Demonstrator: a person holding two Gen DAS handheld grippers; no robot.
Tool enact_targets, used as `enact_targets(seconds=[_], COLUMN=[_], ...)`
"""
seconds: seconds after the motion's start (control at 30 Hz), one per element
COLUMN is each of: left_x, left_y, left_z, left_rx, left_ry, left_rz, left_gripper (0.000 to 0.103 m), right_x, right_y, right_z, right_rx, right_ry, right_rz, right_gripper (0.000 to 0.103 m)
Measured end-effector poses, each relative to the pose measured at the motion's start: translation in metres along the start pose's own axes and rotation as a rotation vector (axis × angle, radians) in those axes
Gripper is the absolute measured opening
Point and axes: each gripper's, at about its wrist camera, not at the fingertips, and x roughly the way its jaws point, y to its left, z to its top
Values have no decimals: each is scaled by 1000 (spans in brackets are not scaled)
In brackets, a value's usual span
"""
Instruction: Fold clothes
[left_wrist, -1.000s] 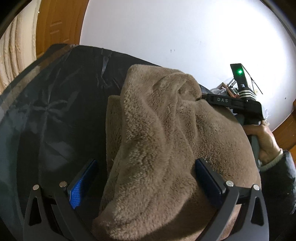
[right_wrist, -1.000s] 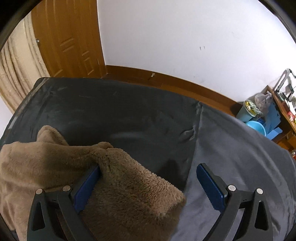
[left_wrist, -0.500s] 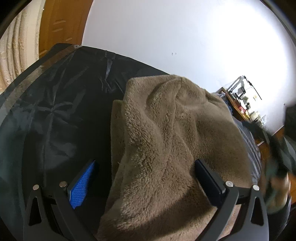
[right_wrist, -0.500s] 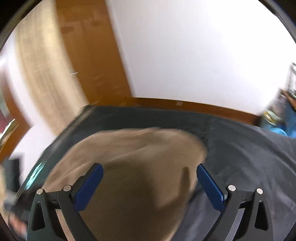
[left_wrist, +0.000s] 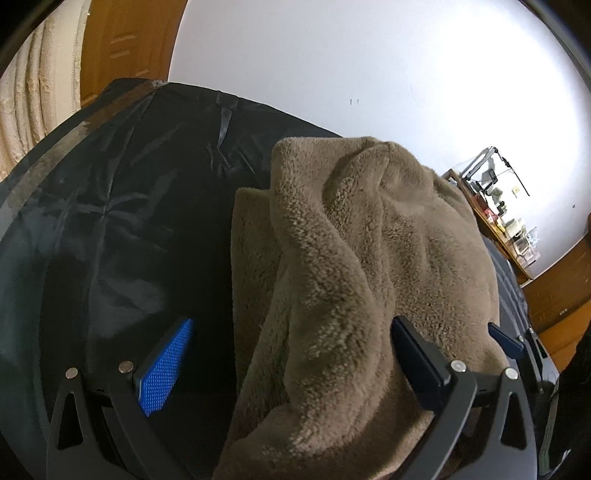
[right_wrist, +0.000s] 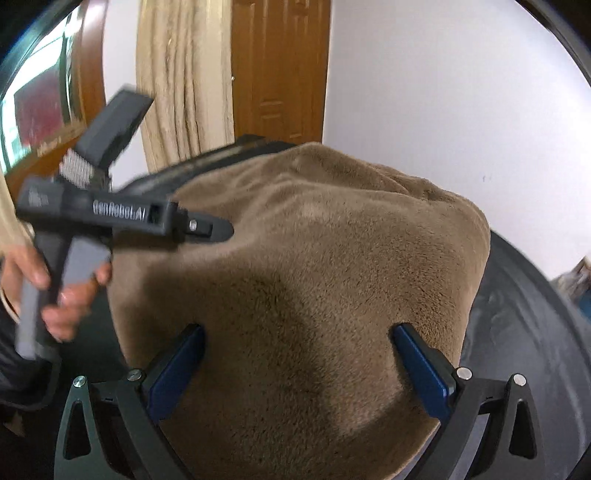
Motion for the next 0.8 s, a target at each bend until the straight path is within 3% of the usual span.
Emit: enact_targets(seconds=[0.4,0.53,0.6,0.8], left_x=[-17,-43,-43,-39], left_y=[21,48,62,97], left_z=[5,16,19,26], left_rx=[-43,-108,-155,-280], left_ry=[16,-56,-52,-30], left_rz=[-42,-54,-63,-98], left_gripper=[103,103,103,103], right_x=[-1,-33,-33,-17], right_y=[15,11,7,15], right_z=[-14,-21,-25,-32], right_rx=[21,136,160,89], right_ry=[-72,-145,-145,-116], right_rz=[-66,-34,-19,-107], right_gripper=[103,102,102,103])
